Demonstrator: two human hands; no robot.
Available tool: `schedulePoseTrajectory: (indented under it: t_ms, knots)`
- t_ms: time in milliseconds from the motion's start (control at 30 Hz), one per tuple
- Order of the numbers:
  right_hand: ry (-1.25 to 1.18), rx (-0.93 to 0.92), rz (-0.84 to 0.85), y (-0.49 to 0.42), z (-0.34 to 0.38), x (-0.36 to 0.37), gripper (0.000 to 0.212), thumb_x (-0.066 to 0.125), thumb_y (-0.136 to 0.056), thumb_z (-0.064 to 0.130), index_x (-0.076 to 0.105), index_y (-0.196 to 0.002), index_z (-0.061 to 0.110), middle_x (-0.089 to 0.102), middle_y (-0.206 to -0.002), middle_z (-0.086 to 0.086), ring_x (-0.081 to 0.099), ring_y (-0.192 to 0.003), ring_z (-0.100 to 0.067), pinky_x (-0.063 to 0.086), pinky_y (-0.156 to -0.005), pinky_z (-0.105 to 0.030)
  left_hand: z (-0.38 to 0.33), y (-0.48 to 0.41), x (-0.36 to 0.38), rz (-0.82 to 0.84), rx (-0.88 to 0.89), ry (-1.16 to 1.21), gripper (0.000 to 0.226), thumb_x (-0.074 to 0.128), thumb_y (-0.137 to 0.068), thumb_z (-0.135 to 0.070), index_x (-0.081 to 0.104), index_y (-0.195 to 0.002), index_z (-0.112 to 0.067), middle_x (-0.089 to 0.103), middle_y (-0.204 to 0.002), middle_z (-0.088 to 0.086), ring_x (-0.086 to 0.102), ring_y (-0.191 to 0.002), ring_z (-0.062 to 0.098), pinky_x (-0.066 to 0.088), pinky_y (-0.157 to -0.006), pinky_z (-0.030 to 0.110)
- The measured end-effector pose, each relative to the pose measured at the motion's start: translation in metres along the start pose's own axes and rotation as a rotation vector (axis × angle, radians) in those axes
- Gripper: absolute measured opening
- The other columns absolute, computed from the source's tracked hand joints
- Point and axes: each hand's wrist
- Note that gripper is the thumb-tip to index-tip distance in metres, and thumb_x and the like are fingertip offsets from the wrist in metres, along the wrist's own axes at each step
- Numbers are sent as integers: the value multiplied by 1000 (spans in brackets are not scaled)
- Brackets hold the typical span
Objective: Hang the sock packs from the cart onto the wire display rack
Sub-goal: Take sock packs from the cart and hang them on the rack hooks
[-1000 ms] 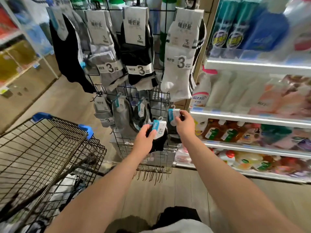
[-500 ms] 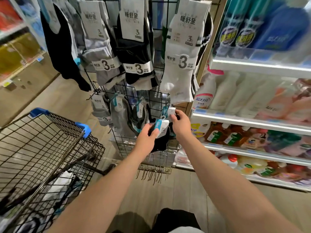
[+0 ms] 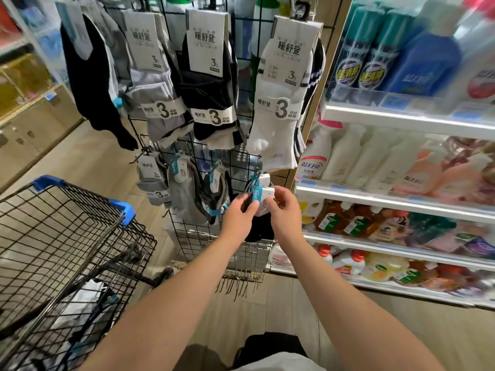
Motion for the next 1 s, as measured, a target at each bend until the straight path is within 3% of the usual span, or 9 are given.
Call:
schedulePoseTrajectory:
  t_ms: [167,300,500,633,733,800,900,1000]
  knots:
    - [68,23,-44,-15,-1,12,33,65,-93,19,63,-126,19,65,-119,0,61,-105,-12,51,-97,-32,-1,-14,7,-111,-45,11,40,58,-98,-40,55,-135,-25,67,-124,-4,61,-115,18,45,-87,29]
    - [56,53,-64,-28,1,19,30,67,-92,17,64,-122,19,67,-114,3,62,-104,-13,51,-94,-30,3,-28,7,-153,-85,57,47,64,-90,-45,57,-129,-19,67,-118,-2,63,-111,20,52,-97,42]
    - [40,160,-105,-40,0,32,22,61,-97,22,67,-117,14,69,-109,2,64,-100,-15,46,-84,-27,-8,-39,5,-173,-89,95,30,61,-98,-31,65,-127,-23,66,-97,-5,64,-97,21,51,-82,32]
    - [81,161,-128,-39,0,37,21,60,-98,23,66,-116,14,68,-107,1,63,-99,-17,46,-85,-29,-13,-37,1,-164,-78,76,32,60,-99,-25,63,-130,-17,61,-100,-2,57,-96,19,50,-90,34]
    - [136,203,-188,-32,6,35,26,64,-96,26,60,-119,16,52,-119,-2,54,-101,-16,44,-92,-30,-16,-32,-6,-118,-95,-2,31,60,-98,-31,64,-125,-16,67,-107,-1,62,-100,23,51,-88,34]
    - [183,262,-239,-19,11,35,20,65,-95,27,57,-111,19,45,-116,0,51,-101,-21,43,-91,-33,-14,-26,-16,-106,-123,-4,30,60,-97,-33,64,-119,-13,70,-109,3,65,-103,25,52,-86,35]
    - [118,282,-132,13,18,43,5,59,-97,23,59,-99,19,60,-100,1,61,-91,-22,47,-77,-33,-7,-1,-40,-40,-92,-58,25,55,-101,-29,63,-117,-12,69,-111,3,63,-103,21,47,-78,28]
    - [88,318,120,48,29,65,11,59,-98,23,69,-101,19,69,-93,6,63,-85,-12,49,-72,-25,9,25,-75,-21,-73,-144,27,52,-103,-29,67,-123,-19,66,-118,-7,60,-108,13,45,-86,26]
Point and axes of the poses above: each hand's wrist, its own y-axis away from the middle knuckle, its own x-axis out of the palm, z = x × y
